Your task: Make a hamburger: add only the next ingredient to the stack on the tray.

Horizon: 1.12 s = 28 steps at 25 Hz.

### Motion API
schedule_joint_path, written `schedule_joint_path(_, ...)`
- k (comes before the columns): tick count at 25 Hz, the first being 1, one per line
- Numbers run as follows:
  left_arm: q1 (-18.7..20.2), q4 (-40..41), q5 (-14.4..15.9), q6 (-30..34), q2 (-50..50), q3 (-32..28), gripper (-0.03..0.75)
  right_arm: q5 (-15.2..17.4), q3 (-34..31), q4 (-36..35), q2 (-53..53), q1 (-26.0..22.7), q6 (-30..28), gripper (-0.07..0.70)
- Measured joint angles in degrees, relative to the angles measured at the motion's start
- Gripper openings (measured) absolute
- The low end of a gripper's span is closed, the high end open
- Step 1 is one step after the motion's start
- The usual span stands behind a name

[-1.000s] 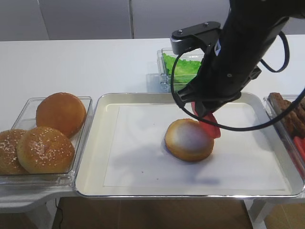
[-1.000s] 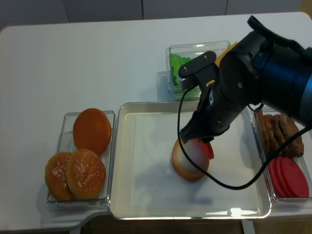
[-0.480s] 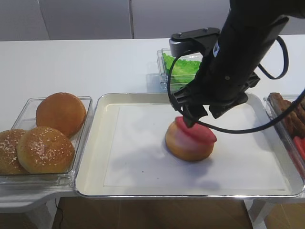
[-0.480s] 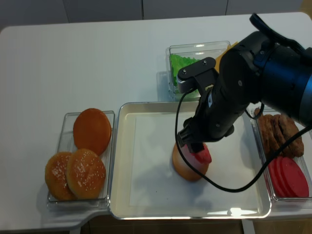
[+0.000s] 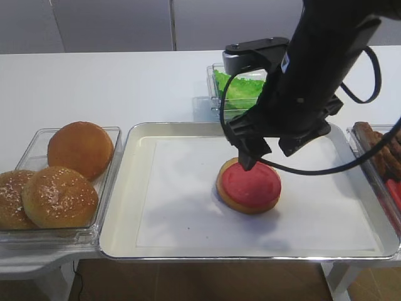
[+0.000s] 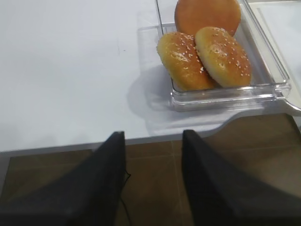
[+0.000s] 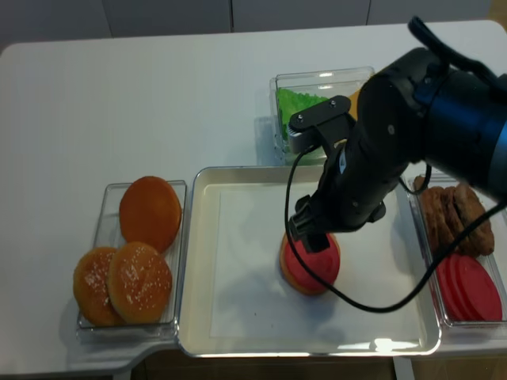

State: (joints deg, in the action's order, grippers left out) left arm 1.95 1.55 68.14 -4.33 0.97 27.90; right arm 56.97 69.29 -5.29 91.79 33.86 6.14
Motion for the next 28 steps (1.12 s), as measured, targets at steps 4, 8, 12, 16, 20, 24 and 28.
schedule_joint_path(4, 0.0, 0.0, 0.0, 0.0, 0.0, 0.0, 0.3, 2.35, 2.34, -1.64, -0.38, -4.99, -1.81, 0.517)
schedule_joint_path(8, 0.0, 0.0, 0.0, 0.0, 0.0, 0.0, 0.299, 4.32, 2.57, -2.96, -3.1, -13.11, -3.73, 0.513)
schedule_joint_path(12, 0.0, 0.0, 0.0, 0.0, 0.0, 0.0, 0.299, 7.91, 2.57, -2.96, -5.96, -22.11, -5.35, 0.512)
schedule_joint_path(16, 0.0, 0.0, 0.0, 0.0, 0.0, 0.0, 0.299, 10.5, 2.37, -2.59, -9.83, -29.06, -6.14, 0.512)
schedule_joint_path(20, 0.0, 0.0, 0.0, 0.0, 0.0, 0.0, 0.299, 11.59, -1.23, -1.4, -16.09, -31.84, -6.14, 0.512)
schedule_joint_path(24, 0.0, 0.0, 0.0, 0.0, 0.0, 0.0, 0.299, 12.47, -7.68, -1.85, -24.26, -31.84, -6.14, 0.512)
schedule_joint_path(28, 0.0, 0.0, 0.0, 0.0, 0.0, 0.0, 0.299, 13.59, -13.54, -2.65, -34.33, -31.84, -6.14, 0.512)
